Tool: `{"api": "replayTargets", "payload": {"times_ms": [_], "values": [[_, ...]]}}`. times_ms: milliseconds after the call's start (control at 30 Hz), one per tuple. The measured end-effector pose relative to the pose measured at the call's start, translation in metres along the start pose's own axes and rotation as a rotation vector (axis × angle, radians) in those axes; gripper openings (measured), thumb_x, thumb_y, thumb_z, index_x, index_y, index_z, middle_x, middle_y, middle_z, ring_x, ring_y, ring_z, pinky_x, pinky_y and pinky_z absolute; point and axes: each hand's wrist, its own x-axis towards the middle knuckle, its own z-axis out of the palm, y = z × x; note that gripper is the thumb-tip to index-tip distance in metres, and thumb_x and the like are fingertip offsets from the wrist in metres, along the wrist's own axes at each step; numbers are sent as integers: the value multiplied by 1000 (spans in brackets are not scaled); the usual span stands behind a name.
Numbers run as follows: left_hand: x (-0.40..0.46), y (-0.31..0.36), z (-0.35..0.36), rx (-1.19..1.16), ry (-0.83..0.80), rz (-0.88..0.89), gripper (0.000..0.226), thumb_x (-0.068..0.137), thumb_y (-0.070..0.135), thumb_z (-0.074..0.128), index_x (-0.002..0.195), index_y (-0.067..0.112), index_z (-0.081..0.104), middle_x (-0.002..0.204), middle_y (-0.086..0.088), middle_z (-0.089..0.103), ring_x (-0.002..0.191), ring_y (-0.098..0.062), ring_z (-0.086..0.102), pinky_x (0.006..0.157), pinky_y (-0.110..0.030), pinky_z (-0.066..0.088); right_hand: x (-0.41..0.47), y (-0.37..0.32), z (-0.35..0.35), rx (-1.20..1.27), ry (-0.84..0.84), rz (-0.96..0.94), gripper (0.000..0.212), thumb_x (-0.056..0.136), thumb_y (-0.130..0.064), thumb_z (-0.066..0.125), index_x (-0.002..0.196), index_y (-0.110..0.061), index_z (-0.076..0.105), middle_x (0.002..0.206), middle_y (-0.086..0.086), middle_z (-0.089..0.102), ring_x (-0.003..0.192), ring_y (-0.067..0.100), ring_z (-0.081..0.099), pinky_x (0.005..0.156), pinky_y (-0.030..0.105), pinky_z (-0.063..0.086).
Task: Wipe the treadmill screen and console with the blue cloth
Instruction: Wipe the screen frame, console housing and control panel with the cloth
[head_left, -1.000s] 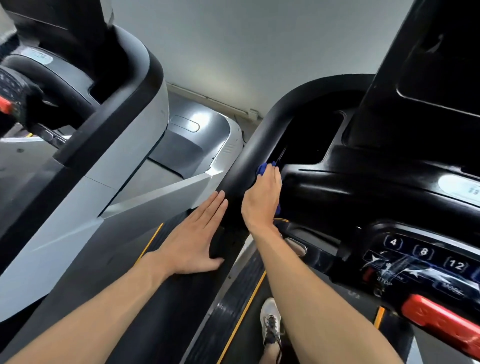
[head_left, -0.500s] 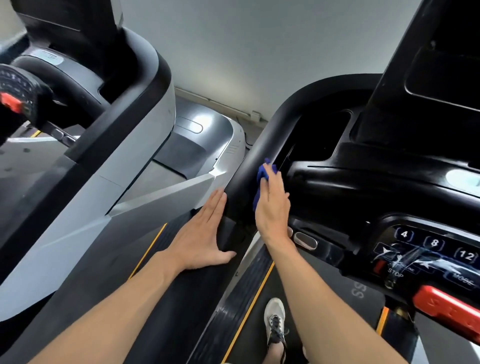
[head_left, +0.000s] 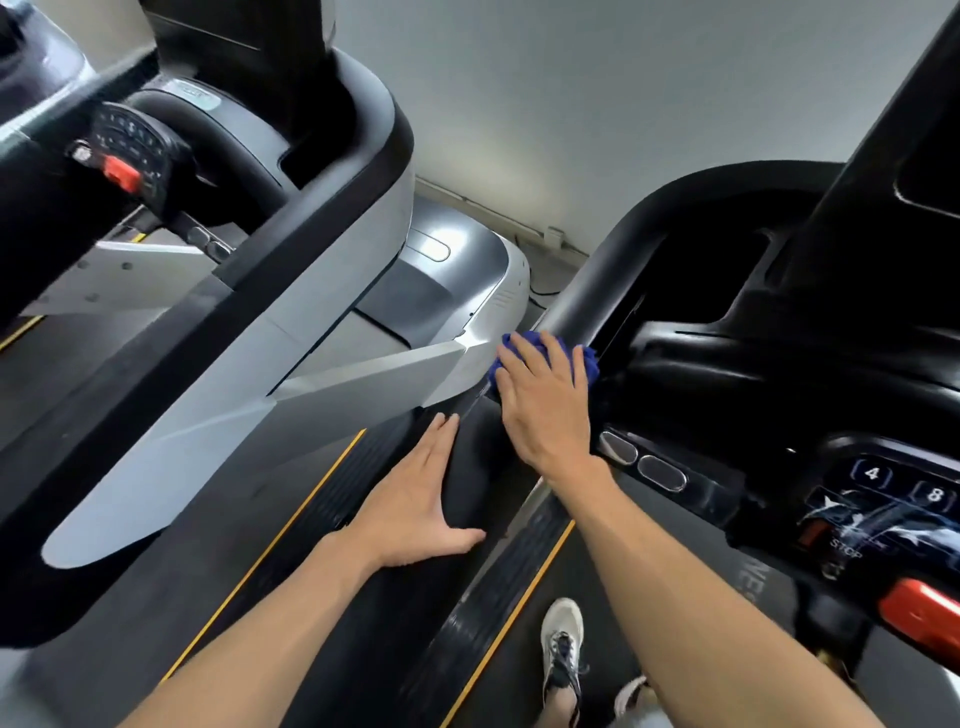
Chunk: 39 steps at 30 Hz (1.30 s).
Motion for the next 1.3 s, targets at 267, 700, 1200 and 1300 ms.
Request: {"api": "replayTargets", "payload": {"times_ms": [267, 700, 1200, 1300], "values": [[-3, 3, 5, 10, 78, -1, 126, 71, 63, 72, 163, 18, -2, 162, 19, -12, 153, 0, -9, 126, -25, 11, -39, -11, 1, 26, -38, -210, 38, 103, -45, 38, 134, -37, 59, 147, -16, 51, 147, 16, 31, 123, 47, 12], [6, -7, 8, -120, 43, 65, 71, 97, 50, 19, 161, 27, -2, 169, 15, -2, 152, 6, -4, 127, -28, 7, -57, -53, 22, 450, 164, 339, 52, 109, -29, 24, 159, -13, 27, 169, -3, 8, 155, 18, -12, 127, 41, 4], [56, 10, 8, -66, 87, 194, 63, 102, 43, 16, 161, 24, 4, 169, 14, -2, 154, 0, -2, 127, -32, 8, -22, -27, 14, 664, 243, 365, 50, 110, -27, 31, 159, -18, 27, 167, -12, 3, 153, 9, -15, 126, 31, -3], [55, 13, 6, -54, 87, 187, 65, 100, 44, 15, 161, 24, 3, 169, 15, -4, 154, 2, -5, 126, -29, 5, 39, 16, 7, 628, 268, 379, 49, 109, -24, 29, 156, -8, 31, 168, 5, 12, 156, 20, 0, 126, 39, 0]]}}
